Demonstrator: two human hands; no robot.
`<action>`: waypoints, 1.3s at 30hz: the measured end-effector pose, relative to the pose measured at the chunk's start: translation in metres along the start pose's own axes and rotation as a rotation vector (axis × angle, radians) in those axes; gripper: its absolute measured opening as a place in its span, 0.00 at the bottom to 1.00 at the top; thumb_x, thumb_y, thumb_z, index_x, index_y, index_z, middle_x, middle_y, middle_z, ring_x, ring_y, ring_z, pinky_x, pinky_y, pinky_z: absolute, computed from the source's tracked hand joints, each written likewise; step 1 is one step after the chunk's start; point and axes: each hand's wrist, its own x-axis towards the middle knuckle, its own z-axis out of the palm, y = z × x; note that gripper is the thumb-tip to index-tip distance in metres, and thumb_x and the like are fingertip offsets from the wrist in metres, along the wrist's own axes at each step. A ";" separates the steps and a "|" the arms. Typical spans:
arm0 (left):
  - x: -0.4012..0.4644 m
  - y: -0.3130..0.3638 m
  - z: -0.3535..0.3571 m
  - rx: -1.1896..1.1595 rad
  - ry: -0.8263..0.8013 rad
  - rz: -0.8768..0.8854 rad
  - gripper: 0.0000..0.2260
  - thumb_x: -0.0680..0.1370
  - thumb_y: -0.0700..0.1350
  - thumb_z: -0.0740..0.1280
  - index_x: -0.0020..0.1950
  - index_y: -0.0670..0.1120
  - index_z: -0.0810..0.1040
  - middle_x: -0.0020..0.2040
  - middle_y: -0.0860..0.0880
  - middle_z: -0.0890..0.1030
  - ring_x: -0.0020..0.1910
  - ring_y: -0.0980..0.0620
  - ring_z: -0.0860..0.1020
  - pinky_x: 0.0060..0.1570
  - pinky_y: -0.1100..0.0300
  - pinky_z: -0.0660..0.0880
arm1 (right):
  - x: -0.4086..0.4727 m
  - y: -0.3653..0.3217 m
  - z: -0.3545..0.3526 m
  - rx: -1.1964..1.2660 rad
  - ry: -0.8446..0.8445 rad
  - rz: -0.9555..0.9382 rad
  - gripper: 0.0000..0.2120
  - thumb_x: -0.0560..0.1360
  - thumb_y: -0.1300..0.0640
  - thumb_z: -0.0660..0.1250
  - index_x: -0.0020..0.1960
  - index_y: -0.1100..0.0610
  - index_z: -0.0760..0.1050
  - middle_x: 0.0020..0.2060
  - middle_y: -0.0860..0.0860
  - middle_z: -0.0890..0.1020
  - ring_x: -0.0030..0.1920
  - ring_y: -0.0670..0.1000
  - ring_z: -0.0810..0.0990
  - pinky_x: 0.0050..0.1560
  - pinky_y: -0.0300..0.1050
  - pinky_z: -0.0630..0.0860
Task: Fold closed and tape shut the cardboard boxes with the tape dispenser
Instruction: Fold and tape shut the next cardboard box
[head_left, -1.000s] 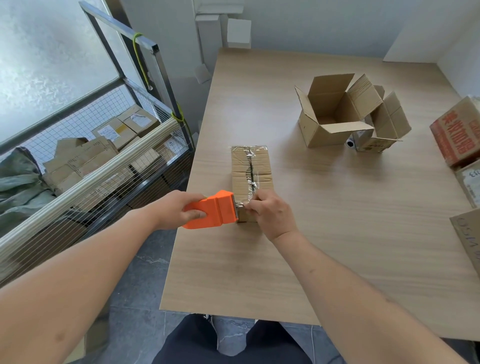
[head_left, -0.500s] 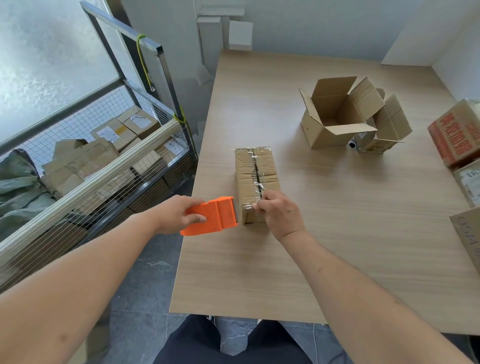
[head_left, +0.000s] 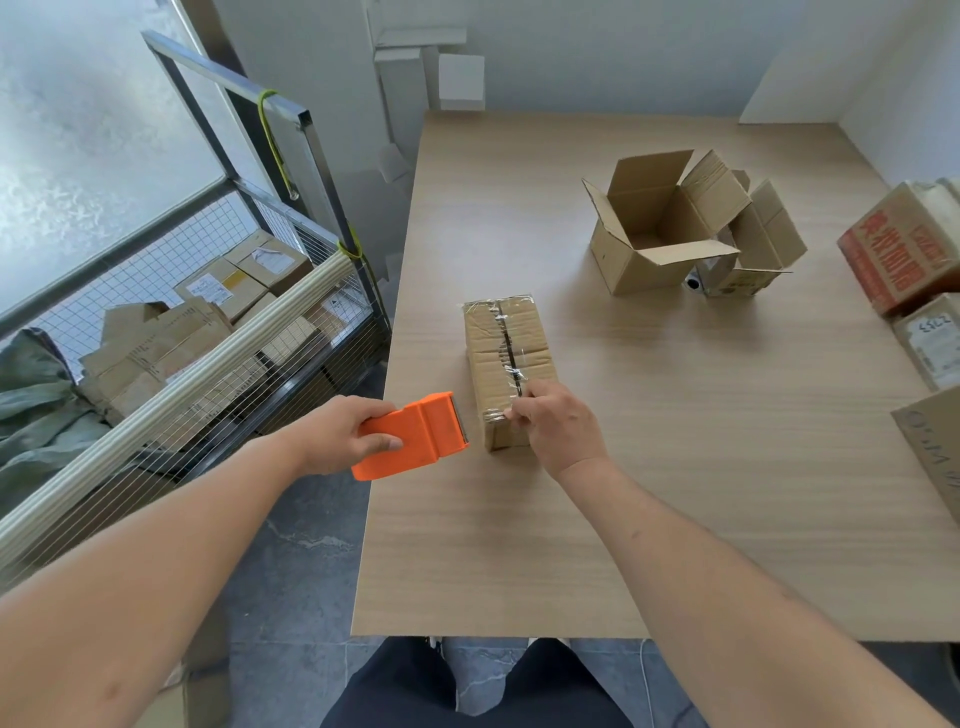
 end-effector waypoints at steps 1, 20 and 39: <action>-0.001 -0.001 0.000 0.011 -0.004 -0.003 0.02 0.80 0.56 0.70 0.49 0.63 0.78 0.43 0.58 0.82 0.43 0.57 0.80 0.44 0.55 0.77 | 0.000 -0.001 0.000 -0.006 0.009 -0.008 0.09 0.78 0.57 0.69 0.40 0.59 0.79 0.41 0.51 0.77 0.46 0.53 0.74 0.39 0.44 0.66; 0.027 0.020 0.020 0.153 0.043 -0.237 0.06 0.79 0.58 0.68 0.50 0.58 0.75 0.48 0.54 0.79 0.47 0.53 0.78 0.45 0.55 0.71 | 0.000 -0.005 0.000 -0.074 -0.006 -0.039 0.06 0.76 0.62 0.69 0.41 0.56 0.81 0.42 0.52 0.78 0.48 0.57 0.77 0.37 0.44 0.69; 0.045 0.014 0.059 0.050 -0.045 -0.469 0.13 0.77 0.56 0.70 0.52 0.47 0.82 0.48 0.49 0.82 0.46 0.51 0.80 0.44 0.57 0.75 | 0.020 -0.023 0.010 -0.243 -0.120 -0.054 0.21 0.78 0.39 0.65 0.61 0.54 0.72 0.60 0.53 0.77 0.62 0.56 0.73 0.64 0.50 0.69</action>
